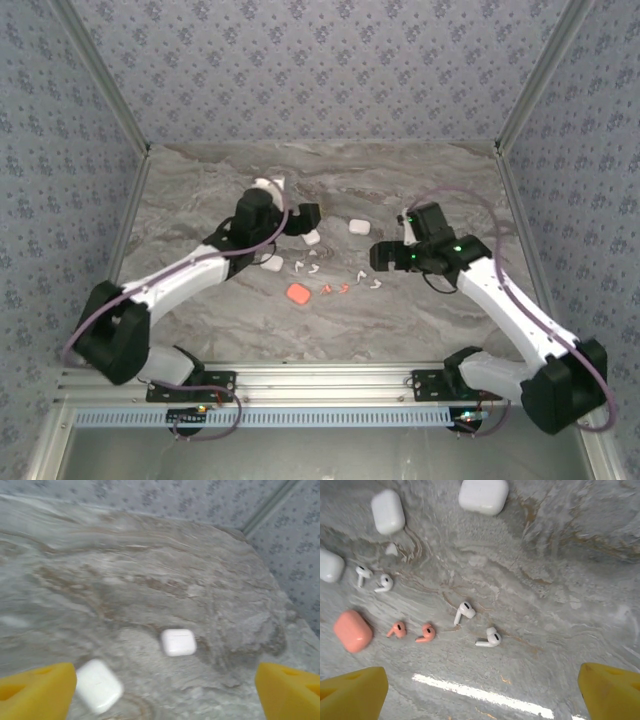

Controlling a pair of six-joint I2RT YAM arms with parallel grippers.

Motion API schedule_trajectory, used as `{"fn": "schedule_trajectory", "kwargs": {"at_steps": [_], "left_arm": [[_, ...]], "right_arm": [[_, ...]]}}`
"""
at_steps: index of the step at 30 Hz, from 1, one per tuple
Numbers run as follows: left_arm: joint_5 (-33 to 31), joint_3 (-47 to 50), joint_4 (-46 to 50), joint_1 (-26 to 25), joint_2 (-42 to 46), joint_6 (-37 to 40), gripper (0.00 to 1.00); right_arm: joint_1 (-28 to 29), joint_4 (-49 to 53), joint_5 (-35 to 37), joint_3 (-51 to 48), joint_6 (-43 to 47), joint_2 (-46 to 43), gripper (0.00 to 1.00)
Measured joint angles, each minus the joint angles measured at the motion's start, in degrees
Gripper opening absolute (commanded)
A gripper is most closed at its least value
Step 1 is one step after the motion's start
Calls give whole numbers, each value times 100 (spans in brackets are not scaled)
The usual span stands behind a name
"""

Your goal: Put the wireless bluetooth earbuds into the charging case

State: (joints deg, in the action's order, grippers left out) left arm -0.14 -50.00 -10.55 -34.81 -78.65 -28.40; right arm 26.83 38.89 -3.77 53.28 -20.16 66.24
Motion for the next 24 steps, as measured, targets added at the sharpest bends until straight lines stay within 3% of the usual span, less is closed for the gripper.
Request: {"fn": "schedule_trajectory", "kwargs": {"at_steps": [7, 13, 24], "left_arm": [[-616, 1075, -7, 573, 1593, -35, 99], [-1040, 1755, 90, 870, 2924, -103, 99], [-1106, 1786, 1182, 1060, 3650, 103, 99]], "right_arm": [[763, -431, 446, 518, 31, 1375, 100], [1172, -612, 702, 1541, 247, 2673, 99], [1469, -577, 909, 3346, 632, 4662, 94]]}}
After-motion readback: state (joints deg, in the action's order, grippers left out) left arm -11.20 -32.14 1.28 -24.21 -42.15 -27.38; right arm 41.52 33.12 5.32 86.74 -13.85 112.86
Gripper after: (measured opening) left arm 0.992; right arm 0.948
